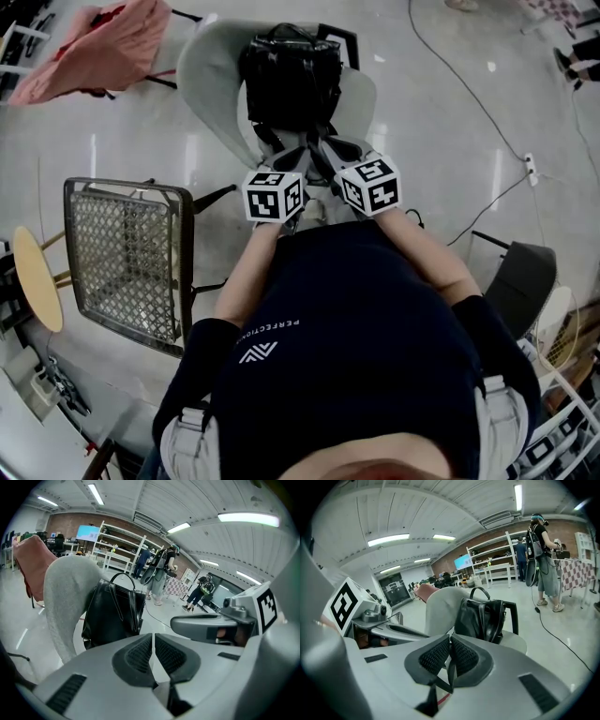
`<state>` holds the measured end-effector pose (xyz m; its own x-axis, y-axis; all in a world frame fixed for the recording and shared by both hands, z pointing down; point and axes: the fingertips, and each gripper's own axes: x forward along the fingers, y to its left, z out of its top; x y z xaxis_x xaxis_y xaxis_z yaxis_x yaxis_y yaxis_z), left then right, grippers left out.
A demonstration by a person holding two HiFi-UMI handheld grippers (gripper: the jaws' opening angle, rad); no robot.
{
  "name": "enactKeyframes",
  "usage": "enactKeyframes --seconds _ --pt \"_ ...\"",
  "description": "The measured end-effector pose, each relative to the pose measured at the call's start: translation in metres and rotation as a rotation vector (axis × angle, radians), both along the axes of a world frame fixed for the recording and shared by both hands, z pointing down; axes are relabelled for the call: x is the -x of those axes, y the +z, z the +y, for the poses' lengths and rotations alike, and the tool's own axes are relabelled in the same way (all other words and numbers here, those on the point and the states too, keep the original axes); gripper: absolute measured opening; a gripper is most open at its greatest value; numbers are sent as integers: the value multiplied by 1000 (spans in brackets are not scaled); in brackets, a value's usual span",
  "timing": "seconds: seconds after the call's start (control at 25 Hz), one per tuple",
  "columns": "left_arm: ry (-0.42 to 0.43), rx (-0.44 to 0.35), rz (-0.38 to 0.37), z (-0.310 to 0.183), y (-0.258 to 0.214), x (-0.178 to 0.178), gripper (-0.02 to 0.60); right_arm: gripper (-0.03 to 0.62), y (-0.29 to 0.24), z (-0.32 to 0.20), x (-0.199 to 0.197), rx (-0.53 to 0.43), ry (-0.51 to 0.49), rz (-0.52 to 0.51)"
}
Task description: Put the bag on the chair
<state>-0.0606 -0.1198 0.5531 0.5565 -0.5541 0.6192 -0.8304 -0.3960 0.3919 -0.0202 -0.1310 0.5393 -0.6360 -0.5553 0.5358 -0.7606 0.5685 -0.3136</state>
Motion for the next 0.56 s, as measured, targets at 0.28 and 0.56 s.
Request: enactKeyframes --seconds 0.28,0.56 --pt "-3 14 -3 2 5 1 26 44 1 3 1 -3 -20 3" --pt "7 23 -16 3 9 -1 26 43 1 1 0 1 -29 -4"
